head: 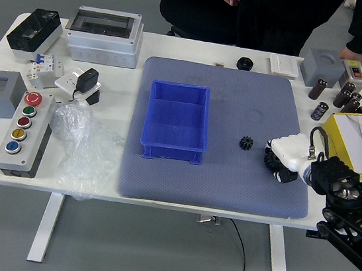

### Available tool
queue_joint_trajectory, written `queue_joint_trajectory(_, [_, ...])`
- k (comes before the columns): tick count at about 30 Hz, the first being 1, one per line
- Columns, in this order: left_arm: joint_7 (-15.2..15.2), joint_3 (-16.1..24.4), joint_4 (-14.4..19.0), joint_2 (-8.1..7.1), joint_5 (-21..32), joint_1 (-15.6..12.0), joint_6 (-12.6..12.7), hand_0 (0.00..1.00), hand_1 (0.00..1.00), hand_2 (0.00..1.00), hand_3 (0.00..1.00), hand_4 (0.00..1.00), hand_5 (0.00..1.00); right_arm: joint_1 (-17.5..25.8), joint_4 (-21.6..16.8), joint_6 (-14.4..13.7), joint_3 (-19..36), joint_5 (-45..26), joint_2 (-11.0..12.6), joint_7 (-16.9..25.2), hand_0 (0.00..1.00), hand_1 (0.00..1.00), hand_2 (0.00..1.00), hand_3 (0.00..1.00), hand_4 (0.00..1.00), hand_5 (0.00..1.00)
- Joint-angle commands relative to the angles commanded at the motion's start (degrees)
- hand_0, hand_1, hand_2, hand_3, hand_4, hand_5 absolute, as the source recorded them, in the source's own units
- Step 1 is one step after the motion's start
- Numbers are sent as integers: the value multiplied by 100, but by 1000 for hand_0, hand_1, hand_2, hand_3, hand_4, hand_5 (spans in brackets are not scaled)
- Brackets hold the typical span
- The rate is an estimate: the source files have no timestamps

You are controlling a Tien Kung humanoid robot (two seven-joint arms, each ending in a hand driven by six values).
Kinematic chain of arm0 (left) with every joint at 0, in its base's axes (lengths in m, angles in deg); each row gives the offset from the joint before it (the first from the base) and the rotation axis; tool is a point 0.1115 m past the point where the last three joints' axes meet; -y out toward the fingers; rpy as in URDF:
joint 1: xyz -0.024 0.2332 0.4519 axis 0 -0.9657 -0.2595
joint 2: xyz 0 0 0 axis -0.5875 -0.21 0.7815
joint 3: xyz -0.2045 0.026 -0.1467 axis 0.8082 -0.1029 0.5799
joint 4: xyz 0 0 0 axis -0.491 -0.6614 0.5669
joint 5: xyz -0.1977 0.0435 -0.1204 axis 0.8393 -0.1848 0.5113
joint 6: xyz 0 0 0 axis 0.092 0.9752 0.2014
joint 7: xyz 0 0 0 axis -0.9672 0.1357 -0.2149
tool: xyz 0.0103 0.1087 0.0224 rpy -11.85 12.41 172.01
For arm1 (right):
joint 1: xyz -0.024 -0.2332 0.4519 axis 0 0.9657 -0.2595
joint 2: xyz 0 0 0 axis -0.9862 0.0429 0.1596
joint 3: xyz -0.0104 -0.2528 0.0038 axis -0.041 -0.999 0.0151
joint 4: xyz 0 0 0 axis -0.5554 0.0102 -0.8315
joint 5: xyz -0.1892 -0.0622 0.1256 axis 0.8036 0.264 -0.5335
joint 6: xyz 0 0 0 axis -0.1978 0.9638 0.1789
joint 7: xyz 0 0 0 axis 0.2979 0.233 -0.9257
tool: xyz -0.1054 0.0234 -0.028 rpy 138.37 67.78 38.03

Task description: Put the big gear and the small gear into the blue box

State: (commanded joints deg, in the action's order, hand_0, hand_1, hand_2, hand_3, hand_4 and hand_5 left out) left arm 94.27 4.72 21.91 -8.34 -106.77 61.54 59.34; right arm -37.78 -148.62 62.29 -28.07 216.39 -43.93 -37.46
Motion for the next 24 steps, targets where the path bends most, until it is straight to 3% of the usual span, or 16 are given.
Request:
queue_joint_trajectory(2, [1,3,0,1,-1,1,1,858,840,842,851,755,692,-1,13,-12,-11,-11,5,4,640,611,702,682,679,177])
queue_joint_trajectory(3, [2,5,0,1,-2,2,1,858,839,842,850,755,691,-1,15,-22,-10,-16,9,9,613,577,652,657,655,186])
queue_joint_trajectory(8, [4,13,-1,-1,-3,0,5,858,839,842,850,755,691,-22,-10,-54,27,-23,37,33,613,577,652,657,655,186])
queue_joint_trajectory(9, [4,15,-1,-1,-4,0,5,858,839,842,850,754,691,-30,-21,-57,39,-23,46,37,587,520,593,645,585,221])
queue_joint_trajectory(14, [5,29,-1,-3,-10,3,6,858,839,842,850,754,691,-77,-67,-69,85,-33,99,53,587,520,593,645,585,221])
queue_joint_trajectory(15, [5,32,-1,-3,-11,4,6,858,837,842,850,754,691,-90,-81,-70,91,-38,113,56,571,494,569,640,498,263])
queue_joint_trajectory(24, [7,52,0,-18,-18,0,7,858,839,842,850,754,690,-194,-272,19,81,-68,282,51,571,487,566,638,463,284])
